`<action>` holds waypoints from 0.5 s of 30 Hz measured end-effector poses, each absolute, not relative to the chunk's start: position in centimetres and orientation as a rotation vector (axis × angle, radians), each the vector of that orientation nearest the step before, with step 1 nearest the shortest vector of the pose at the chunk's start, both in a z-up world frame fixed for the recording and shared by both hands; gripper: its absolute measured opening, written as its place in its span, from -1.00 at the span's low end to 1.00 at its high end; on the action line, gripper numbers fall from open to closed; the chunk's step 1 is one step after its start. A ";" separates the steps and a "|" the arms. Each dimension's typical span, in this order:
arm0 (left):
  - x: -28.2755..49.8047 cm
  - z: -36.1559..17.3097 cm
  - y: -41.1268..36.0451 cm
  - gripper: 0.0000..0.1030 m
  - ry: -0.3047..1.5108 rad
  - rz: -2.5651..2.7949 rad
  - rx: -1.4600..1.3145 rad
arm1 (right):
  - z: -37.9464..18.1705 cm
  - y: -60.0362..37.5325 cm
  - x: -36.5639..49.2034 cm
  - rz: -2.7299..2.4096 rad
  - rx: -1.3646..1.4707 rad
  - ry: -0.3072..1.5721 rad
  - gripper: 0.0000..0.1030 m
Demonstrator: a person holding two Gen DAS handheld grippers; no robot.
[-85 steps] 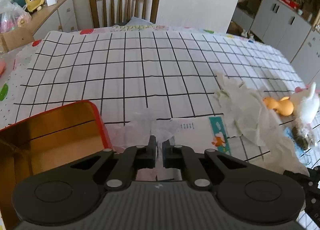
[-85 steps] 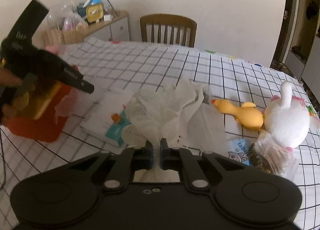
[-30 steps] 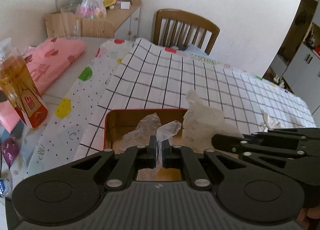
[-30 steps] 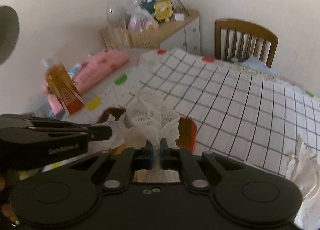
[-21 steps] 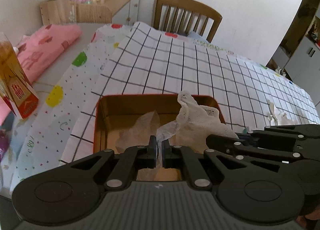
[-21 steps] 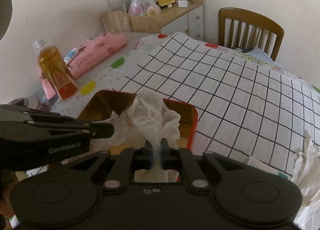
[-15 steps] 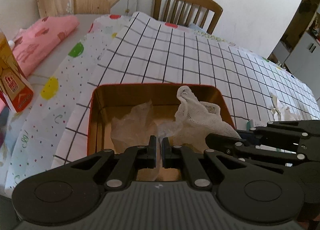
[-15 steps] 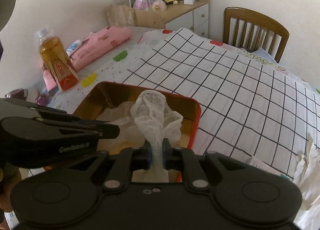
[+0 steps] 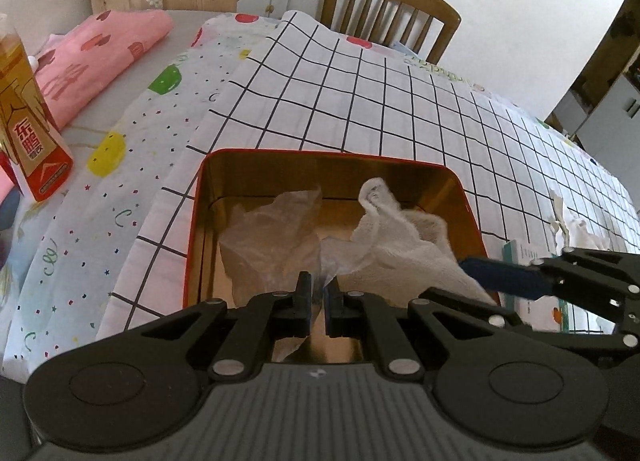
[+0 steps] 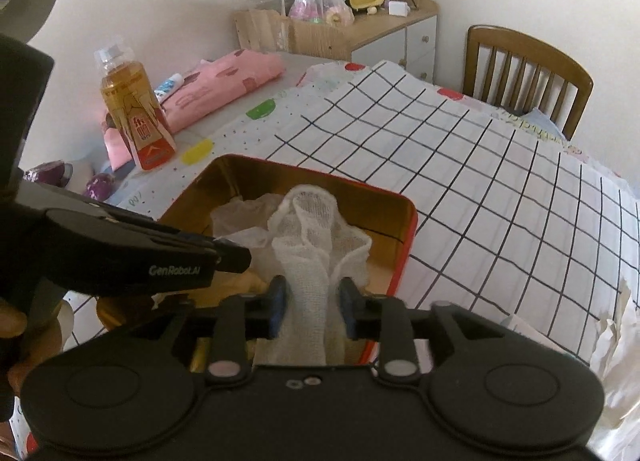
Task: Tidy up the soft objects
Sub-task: 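Open the left tool over the tin while the right tool opens, dropping the mesh cloth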
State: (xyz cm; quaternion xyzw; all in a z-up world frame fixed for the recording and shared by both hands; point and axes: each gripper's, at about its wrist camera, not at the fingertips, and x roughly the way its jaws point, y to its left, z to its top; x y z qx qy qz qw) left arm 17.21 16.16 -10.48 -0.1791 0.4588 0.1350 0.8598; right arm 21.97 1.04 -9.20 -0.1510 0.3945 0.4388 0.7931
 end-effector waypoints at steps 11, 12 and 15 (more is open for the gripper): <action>16.2 -9.3 15.7 -0.86 0.925 0.287 -0.351 | -7.7 -0.5 21.5 0.941 -0.294 0.816 -0.08; 16.1 -9.1 15.6 -0.86 0.919 0.285 -0.343 | -7.6 -0.8 21.4 0.939 -0.289 0.814 -0.06; 15.6 -8.4 15.2 -0.86 0.902 0.283 -0.321 | -6.9 -1.5 21.3 0.938 -0.275 0.806 -0.01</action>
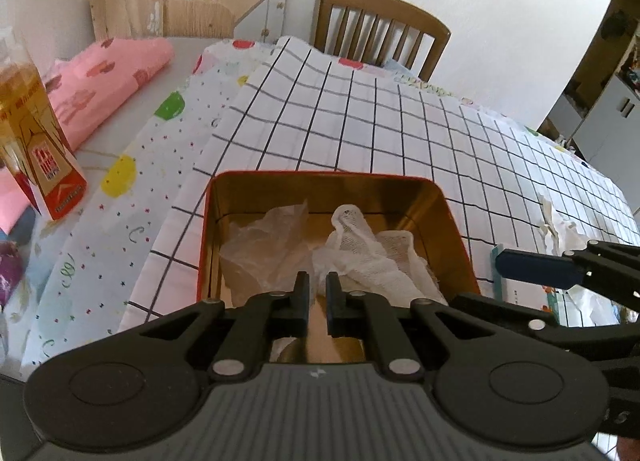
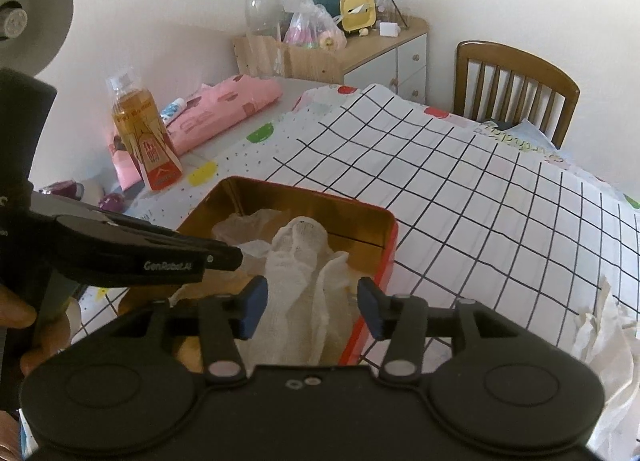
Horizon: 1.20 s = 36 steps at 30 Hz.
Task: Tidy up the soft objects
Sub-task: 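Open the left tool over the tin while the right tool opens, dropping the mesh cloth, then move both tools back toward the white cloths beside the yellow duck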
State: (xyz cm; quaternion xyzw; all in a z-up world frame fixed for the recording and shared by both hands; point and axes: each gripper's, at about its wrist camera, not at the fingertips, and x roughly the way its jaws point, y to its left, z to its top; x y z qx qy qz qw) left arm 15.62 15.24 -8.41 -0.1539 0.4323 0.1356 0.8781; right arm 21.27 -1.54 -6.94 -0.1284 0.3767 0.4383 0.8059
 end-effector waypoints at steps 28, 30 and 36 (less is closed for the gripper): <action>12.4 -1.2 8.2 0.39 0.710 0.117 -0.197 | -0.8 -11.8 16.8 0.839 -0.135 0.635 0.29; 12.3 -0.9 7.3 0.46 0.702 0.098 -0.188 | -0.5 -13.0 16.3 0.818 -0.123 0.621 0.37; 11.8 -0.3 4.9 0.60 0.682 0.043 -0.140 | 0.1 -16.6 14.9 0.750 -0.092 0.580 0.59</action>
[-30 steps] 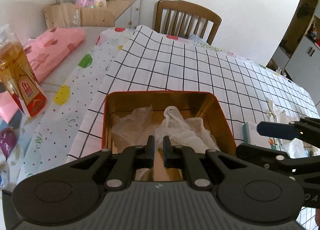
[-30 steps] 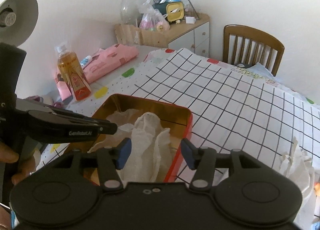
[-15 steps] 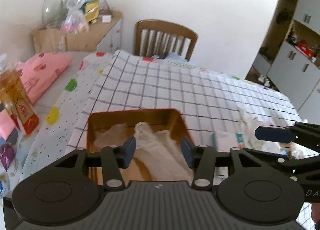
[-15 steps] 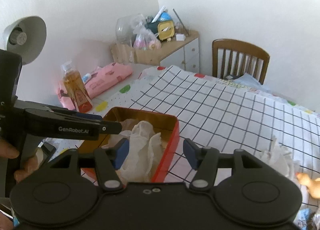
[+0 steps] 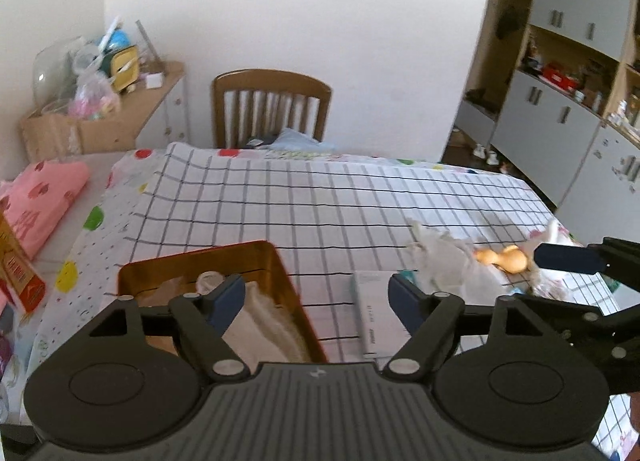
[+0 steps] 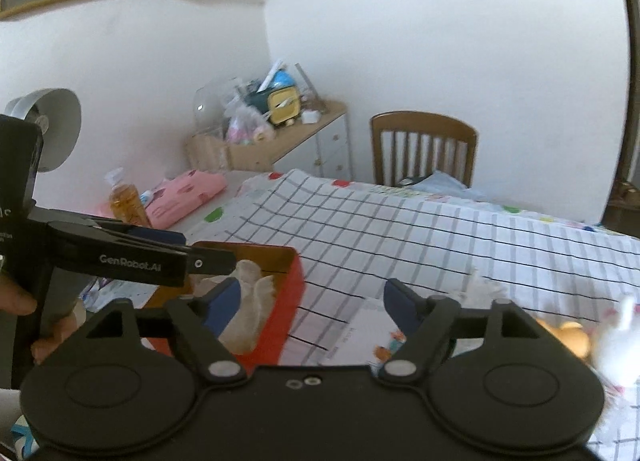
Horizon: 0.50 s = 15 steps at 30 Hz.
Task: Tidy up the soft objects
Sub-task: 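Move both tools back toward the white cloths beside the yellow duck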
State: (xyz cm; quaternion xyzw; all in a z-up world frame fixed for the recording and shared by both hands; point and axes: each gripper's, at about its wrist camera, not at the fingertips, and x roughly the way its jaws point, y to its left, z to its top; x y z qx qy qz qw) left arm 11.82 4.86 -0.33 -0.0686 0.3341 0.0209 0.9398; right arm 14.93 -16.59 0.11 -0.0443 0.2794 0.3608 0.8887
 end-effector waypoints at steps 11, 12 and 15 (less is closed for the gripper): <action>12.5 0.5 0.0 0.80 0.648 -0.070 -0.059 | -0.8 -23.9 13.7 0.590 -0.038 0.581 0.84; 12.7 0.5 -0.5 0.89 0.645 -0.081 -0.051 | -0.9 -24.4 13.8 0.578 -0.035 0.581 0.86; 13.5 0.3 -1.9 0.96 0.634 -0.119 -0.038 | -1.4 -26.1 13.9 0.544 -0.019 0.586 0.90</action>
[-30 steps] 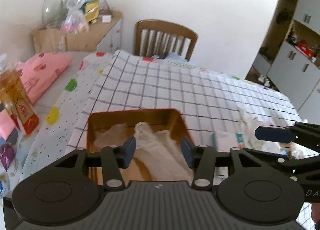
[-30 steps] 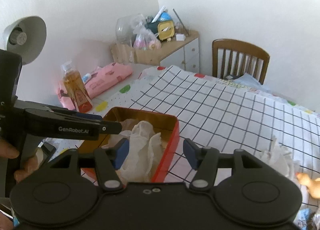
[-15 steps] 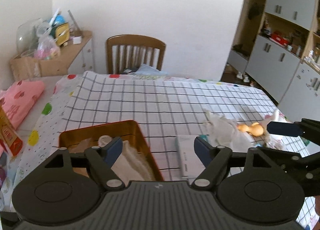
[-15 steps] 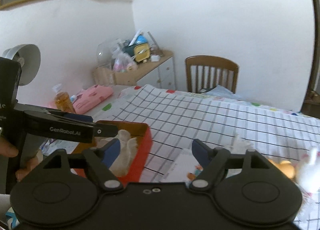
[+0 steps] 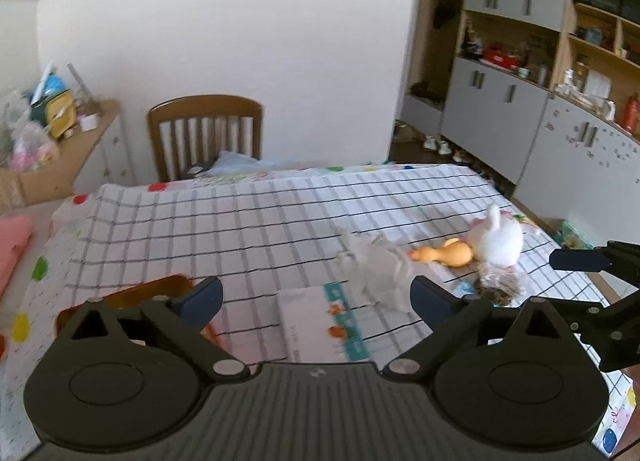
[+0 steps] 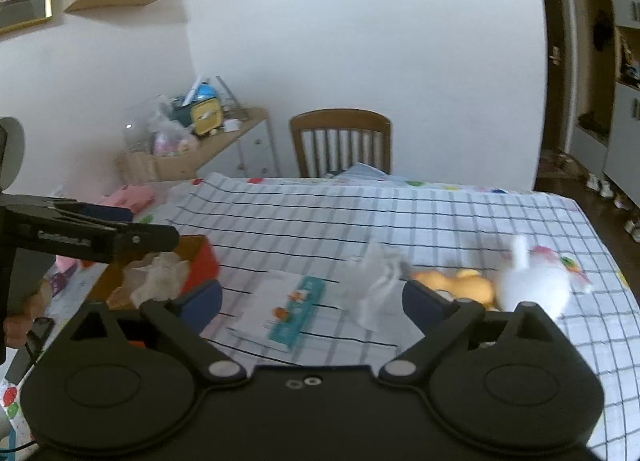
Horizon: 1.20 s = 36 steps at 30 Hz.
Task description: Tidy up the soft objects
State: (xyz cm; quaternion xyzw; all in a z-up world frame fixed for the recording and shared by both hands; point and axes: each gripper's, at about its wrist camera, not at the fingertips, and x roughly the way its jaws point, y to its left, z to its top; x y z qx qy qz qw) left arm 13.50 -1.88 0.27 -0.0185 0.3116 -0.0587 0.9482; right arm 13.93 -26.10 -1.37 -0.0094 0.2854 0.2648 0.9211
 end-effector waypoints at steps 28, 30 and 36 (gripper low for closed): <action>27.1 -7.3 -10.5 0.96 0.772 -0.173 -0.057 | -8.6 -29.9 20.9 0.492 -0.114 0.720 0.85; 28.1 -8.0 -10.9 0.96 0.790 -0.177 -0.058 | -9.2 -29.7 21.7 0.496 -0.117 0.739 0.80; 30.6 -10.2 -11.8 0.96 0.836 -0.156 -0.058 | -11.0 -29.2 23.5 0.490 -0.136 0.786 0.67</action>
